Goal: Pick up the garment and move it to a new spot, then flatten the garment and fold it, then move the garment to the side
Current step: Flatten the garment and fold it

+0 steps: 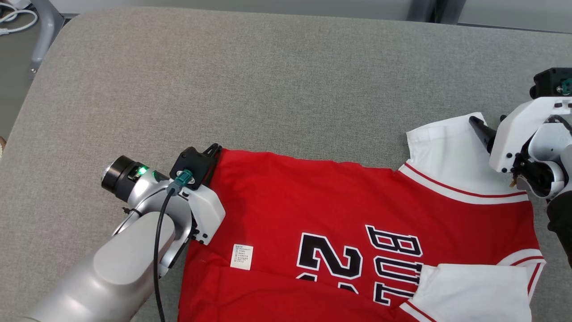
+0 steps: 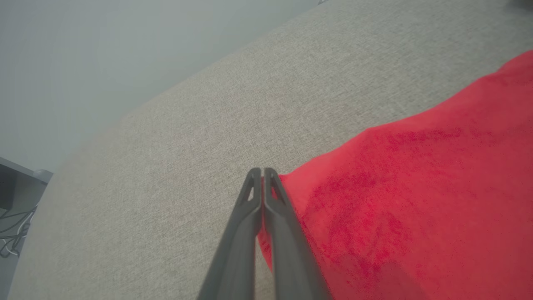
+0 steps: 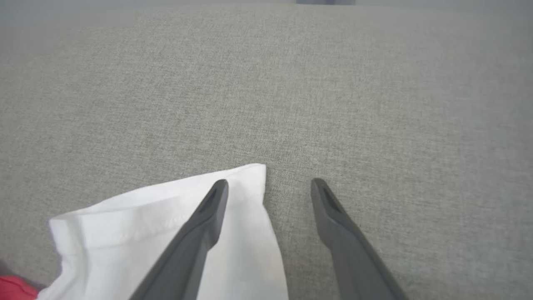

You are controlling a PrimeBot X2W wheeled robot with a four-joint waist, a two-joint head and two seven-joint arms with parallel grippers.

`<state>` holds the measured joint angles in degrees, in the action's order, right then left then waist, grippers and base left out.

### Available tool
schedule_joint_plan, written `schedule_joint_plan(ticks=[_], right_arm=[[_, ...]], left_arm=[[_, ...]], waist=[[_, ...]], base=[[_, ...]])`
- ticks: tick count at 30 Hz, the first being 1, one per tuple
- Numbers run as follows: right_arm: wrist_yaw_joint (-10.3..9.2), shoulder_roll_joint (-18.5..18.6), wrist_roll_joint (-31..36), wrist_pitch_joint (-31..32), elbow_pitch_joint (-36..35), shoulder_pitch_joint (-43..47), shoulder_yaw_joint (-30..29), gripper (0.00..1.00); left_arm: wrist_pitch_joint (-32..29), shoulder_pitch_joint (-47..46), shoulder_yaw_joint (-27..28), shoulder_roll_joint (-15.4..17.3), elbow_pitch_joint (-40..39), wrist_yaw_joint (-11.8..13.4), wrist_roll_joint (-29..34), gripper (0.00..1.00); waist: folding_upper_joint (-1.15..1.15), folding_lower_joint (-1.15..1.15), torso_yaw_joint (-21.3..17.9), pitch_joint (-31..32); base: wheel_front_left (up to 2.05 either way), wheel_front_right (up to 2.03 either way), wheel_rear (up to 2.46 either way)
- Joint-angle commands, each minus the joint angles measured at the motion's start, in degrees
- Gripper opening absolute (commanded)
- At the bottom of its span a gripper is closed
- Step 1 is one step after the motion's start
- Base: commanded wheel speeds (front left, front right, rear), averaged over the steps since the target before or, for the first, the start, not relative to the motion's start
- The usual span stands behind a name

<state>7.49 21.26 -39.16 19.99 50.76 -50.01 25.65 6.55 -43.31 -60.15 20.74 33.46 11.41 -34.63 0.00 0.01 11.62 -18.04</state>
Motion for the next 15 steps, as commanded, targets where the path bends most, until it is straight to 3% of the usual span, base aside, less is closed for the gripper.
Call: schedule_joint_plan(ticks=[1,3,4,15], right_arm=[[0.01,-0.06,-0.67,0.02,0.43,-0.72,0.90,0.49],[0.01,0.02,-1.34,-0.39,0.55,-1.22,2.00,0.10],[0.01,0.10,-1.57,-0.73,0.38,-1.33,2.58,0.00],[0.01,1.44,-4.94,-6.25,1.07,-2.42,7.76,0.00]], left_arm=[[0.18,-1.01,-0.04,0.03,-0.09,-0.04,0.03,0.00],[0.26,-0.98,-0.17,-0.02,-0.06,-0.02,0.01,0.00],[0.30,-1.05,-0.21,-0.03,-0.02,-0.01,0.00,0.00],[0.54,-1.20,-0.34,0.21,0.29,0.47,-0.57,0.00]], waist=[[0.00,-0.01,0.12,-0.13],[0.00,-0.01,0.22,-0.24],[0.00,-0.01,0.26,-0.28],[0.00,-0.01,-0.22,0.11]], base=[[0.00,0.00,0.00],[0.00,0.00,0.00],[0.00,0.00,0.00],[0.00,0.00,0.00]])
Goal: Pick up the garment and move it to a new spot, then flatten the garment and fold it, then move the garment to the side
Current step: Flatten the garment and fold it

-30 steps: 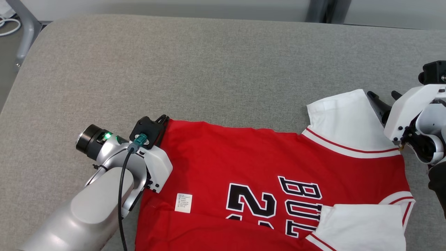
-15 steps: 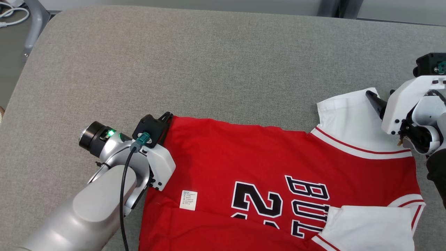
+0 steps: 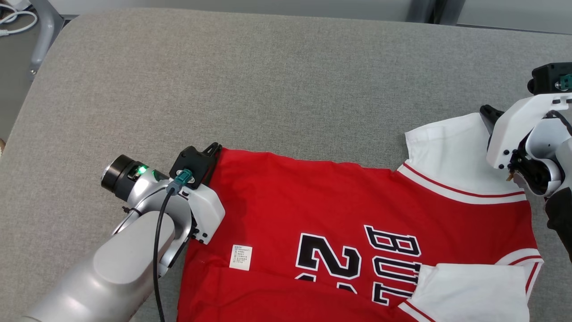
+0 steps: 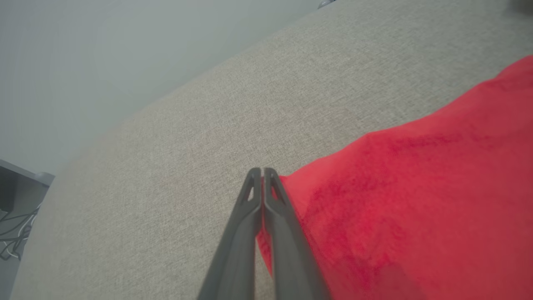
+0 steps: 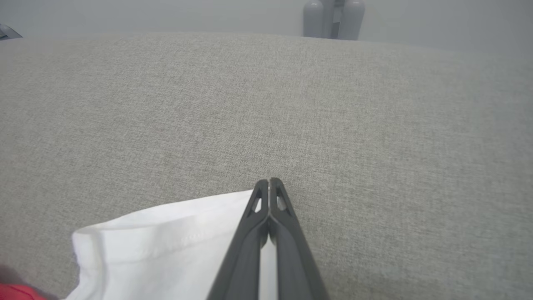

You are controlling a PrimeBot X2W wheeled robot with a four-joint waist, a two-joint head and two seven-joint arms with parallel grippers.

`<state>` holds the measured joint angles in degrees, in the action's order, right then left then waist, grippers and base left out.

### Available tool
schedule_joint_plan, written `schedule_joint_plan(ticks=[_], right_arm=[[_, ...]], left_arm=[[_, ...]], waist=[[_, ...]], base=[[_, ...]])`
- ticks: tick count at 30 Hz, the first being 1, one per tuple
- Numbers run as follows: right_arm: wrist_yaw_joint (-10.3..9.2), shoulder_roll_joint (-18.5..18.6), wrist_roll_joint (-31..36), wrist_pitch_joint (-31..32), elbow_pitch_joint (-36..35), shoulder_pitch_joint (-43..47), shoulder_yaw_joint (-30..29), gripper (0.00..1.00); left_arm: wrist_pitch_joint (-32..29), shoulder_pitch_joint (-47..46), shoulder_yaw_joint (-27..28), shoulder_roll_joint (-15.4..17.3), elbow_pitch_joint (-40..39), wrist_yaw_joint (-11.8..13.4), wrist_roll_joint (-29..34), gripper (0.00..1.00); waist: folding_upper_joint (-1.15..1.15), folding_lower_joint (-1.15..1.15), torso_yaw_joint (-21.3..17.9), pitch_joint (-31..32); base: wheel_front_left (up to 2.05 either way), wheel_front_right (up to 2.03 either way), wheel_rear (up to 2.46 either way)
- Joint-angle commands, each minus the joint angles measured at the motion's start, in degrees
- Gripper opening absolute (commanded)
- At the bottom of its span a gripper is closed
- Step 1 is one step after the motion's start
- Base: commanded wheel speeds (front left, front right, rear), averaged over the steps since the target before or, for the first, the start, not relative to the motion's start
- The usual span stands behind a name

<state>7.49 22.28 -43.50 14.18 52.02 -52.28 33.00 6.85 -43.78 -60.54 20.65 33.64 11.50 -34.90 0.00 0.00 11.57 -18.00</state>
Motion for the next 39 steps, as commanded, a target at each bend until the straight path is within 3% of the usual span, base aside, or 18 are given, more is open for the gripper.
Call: schedule_joint_plan(ticks=[1,11,20,30,31,33,34,35,39], right_arm=[[0.01,0.57,-0.83,-0.84,-0.35,-0.11,0.92,0.00],[0.01,1.88,-3.25,-4.30,-1.00,-0.31,4.65,0.00],[0.00,4.18,-2.61,-16.50,-8.05,3.15,8.86,0.00],[0.01,5.87,0.38,-22.78,-11.63,8.08,8.16,0.00],[0.01,5.65,0.41,-23.14,-11.67,8.61,7.43,0.03],[0.01,5.23,1.01,-23.44,-12.14,9.96,6.76,0.35],[0.01,5.29,1.61,-23.78,-12.39,10.53,6.35,0.89],[0.00,5.31,2.04,-24.01,-12.53,11.16,5.72,1.00],[0.01,4.58,3.05,-24.57,-13.38,14.22,2.64,1.00]], left_arm=[[0.27,-0.71,0.09,0.37,0.13,0.37,-0.39,0.00],[0.70,-0.37,0.10,0.64,0.32,0.69,-0.89,0.00],[1.14,2.53,0.55,1.92,1.04,1.29,-2.39,0.00],[1.05,3.82,0.94,3.53,0.05,2.21,-3.29,0.00],[1.01,4.07,0.90,3.64,0.03,2.27,-3.35,0.00],[0.98,4.51,0.91,3.84,-0.07,2.43,-3.49,0.00],[0.98,4.68,0.89,3.93,-0.13,2.49,-3.65,0.00],[0.97,4.81,0.84,3.98,-0.20,2.58,-3.77,0.00],[0.86,5.60,0.72,4.29,-0.40,2.81,-3.98,0.00]], waist=[[0.00,0.00,-0.29,0.10],[0.00,0.00,-1.27,1.17],[0.00,0.00,-4.38,4.86],[0.00,0.00,-7.39,6.06],[0.00,0.00,-7.59,6.21],[0.00,0.00,-8.04,6.54],[0.00,0.00,-8.27,6.70],[0.00,0.00,-8.45,6.86],[0.00,0.00,-9.02,7.48]], base=[[0.00,0.00,0.00],[0.00,0.00,0.00],[0.00,0.00,0.00],[0.00,0.00,0.00],[0.00,0.00,0.00],[0.00,0.00,0.00],[0.00,0.00,0.00],[0.00,0.00,0.00],[0.00,0.00,0.00]])
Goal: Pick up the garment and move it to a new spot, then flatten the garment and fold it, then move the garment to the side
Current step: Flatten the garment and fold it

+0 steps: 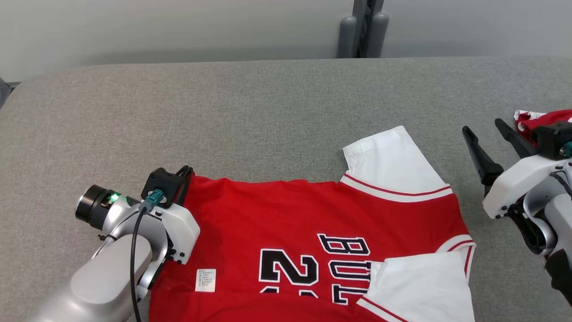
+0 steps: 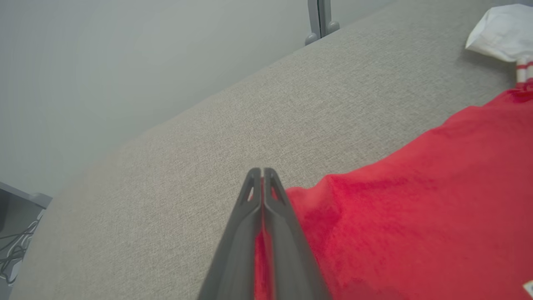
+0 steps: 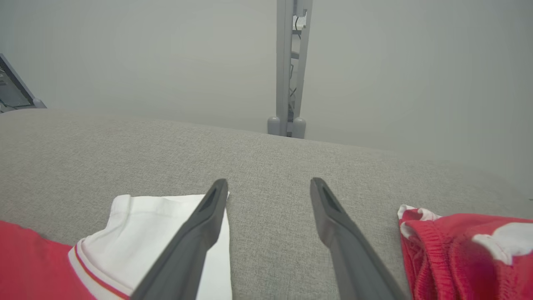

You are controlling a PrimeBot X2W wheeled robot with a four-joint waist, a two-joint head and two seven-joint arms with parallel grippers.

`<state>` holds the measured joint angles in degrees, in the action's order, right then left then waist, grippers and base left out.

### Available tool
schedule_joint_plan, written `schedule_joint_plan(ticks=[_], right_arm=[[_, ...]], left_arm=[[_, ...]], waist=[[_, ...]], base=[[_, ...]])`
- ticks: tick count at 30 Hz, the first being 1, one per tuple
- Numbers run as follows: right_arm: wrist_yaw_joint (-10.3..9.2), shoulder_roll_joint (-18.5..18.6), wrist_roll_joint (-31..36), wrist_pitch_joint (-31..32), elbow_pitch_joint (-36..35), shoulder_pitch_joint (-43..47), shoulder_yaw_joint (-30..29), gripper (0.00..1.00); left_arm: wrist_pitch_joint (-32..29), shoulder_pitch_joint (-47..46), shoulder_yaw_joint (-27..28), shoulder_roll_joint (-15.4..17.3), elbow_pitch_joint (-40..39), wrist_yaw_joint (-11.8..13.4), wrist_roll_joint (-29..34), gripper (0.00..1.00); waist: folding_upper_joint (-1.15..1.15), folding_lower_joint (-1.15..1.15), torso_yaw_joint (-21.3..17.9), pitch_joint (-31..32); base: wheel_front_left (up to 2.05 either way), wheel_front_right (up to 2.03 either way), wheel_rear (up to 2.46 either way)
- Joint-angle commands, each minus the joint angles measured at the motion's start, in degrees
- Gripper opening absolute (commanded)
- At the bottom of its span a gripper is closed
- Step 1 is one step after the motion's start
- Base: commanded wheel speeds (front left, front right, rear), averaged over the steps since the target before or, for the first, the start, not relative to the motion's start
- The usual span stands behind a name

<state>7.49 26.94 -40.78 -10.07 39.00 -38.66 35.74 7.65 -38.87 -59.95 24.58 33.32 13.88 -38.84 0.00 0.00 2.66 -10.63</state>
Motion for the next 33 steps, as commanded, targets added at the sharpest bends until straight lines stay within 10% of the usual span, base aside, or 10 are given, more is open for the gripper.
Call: schedule_joint_plan(ticks=[1,19,33], right_arm=[[0.01,-0.09,0.95,-0.60,-0.63,1.39,-0.97,1.00],[0.01,-14.60,19.50,-4.64,-22.59,29.08,-27.46,1.00],[0.01,-18.11,23.76,1.14,-31.62,33.12,-31.98,1.00]], left_arm=[[0.00,0.87,0.05,0.39,-0.13,0.41,-0.09,0.00],[0.68,4.16,0.42,2.08,-0.57,1.52,-2.22,0.00],[0.11,2.57,0.05,2.54,-1.73,1.78,-2.02,0.00]], waist=[[0.00,0.00,-0.15,0.24],[0.00,0.00,-1.66,3.06],[0.00,0.00,-0.82,1.76]], base=[[0.00,0.00,0.00],[0.00,0.00,0.00],[0.00,0.00,0.00]])
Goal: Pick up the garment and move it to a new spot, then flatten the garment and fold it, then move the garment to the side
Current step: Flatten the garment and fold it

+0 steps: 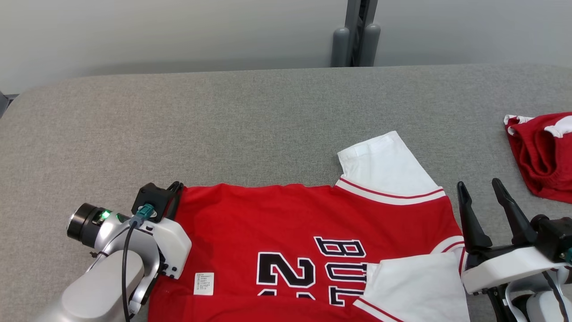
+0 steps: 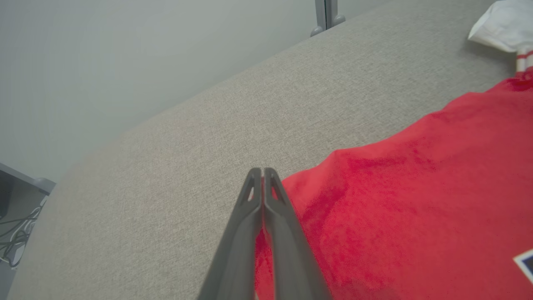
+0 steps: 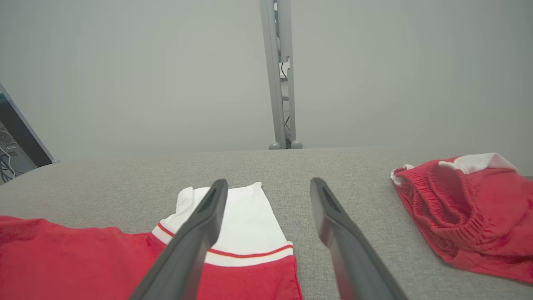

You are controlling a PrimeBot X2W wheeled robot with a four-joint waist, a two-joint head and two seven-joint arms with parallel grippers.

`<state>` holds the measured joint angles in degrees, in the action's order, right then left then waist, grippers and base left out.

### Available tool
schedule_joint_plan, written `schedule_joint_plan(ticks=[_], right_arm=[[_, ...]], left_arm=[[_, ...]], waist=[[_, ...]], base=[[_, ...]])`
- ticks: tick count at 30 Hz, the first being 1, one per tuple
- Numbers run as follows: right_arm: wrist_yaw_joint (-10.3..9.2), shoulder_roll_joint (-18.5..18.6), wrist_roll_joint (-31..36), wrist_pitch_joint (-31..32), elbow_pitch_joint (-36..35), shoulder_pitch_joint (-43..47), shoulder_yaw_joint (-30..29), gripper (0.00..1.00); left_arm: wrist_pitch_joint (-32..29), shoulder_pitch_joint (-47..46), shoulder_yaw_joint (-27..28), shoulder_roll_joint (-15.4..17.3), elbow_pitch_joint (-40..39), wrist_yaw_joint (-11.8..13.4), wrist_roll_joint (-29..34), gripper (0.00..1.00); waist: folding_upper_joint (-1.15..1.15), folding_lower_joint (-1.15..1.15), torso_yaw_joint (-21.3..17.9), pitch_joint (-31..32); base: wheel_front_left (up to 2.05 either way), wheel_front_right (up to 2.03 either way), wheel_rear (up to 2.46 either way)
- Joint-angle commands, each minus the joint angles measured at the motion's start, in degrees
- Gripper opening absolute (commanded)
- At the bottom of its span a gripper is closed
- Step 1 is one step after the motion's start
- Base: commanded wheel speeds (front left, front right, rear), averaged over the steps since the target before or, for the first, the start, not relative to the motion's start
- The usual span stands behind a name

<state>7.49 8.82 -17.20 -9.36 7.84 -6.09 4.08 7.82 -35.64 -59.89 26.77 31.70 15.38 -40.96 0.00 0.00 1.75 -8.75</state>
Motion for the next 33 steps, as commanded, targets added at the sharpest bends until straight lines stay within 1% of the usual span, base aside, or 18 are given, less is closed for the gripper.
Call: schedule_joint_plan(ticks=[1,4,8,11,14,16,17,20,24,26,33], right_arm=[[0.01,-0.01,0.26,0.68,-0.67,0.51,-0.44,1.00],[0.01,0.74,-0.26,3.20,-0.86,-1.06,-0.31,1.00],[0.01,2.99,-1.35,6.93,-0.80,-4.37,1.02,1.00],[0.00,5.08,-3.56,11.17,0.13,-8.05,2.15,1.00],[0.00,8.37,-4.56,14.67,1.50,-12.93,4.58,1.00],[0.01,9.46,-6.03,16.94,3.25,-15.99,5.47,1.00],[0.01,9.46,-6.03,16.94,3.25,-15.99,5.47,1.00],[0.01,10.25,-9.61,21.66,7.23,-21.02,5.94,1.00],[0.02,10.29,-14.82,29.25,13.80,-27.01,6.52,1.00],[0.02,10.69,-17.39,33.52,18.37,-31.29,7.09,1.00],[0.01,12.30,-19.42,39.67,26.76,-38.83,10.22,1.00]], left_arm=[[-0.13,-0.83,-0.05,0.36,-0.20,0.30,0.16,0.00],[-0.54,-1.59,-0.26,0.41,-0.66,0.38,0.43,0.00],[-0.97,-2.76,-0.62,0.12,-1.03,0.23,0.84,0.00],[-1.14,-3.66,-0.91,-0.15,-1.13,0.00,1.20,0.00],[-1.19,-4.52,-1.11,-0.53,-1.00,-0.24,1.51,0.00],[-1.15,-5.07,-1.21,-0.87,-0.76,-0.49,1.56,0.00],[-1.15,-5.07,-1.21,-0.87,-0.76,-0.49,1.56,0.00],[-1.00,-5.69,-1.44,-1.44,-0.35,-0.73,1.63,0.00],[-0.79,-6.59,-1.76,-2.15,0.23,-1.20,1.88,0.00],[-0.72,-7.35,-2.02,-2.96,0.92,-1.66,2.07,0.00],[-0.08,-9.10,-2.22,-4.88,2.22,-2.36,1.89,0.00]], waist=[[0.00,0.00,0.17,-0.26],[0.00,0.00,0.47,-1.40],[0.00,0.00,1.19,-3.00],[0.00,0.00,1.64,-4.23],[0.00,0.00,2.30,-5.33],[0.00,0.00,2.74,-6.00],[0.00,0.00,2.74,-6.00],[0.00,0.00,3.42,-6.84],[0.00,0.00,4.31,-7.69],[0.00,0.00,5.12,-8.35],[0.00,0.00,6.87,-9.85]], base=[[0.00,0.00,0.00],[0.00,0.00,0.00],[0.00,0.00,0.00],[0.00,0.00,0.00],[0.00,0.00,0.00],[0.00,0.00,0.00],[0.00,0.00,0.00],[0.00,0.00,0.00],[0.00,0.00,0.00],[0.00,0.00,0.00],[0.00,0.00,0.00]])
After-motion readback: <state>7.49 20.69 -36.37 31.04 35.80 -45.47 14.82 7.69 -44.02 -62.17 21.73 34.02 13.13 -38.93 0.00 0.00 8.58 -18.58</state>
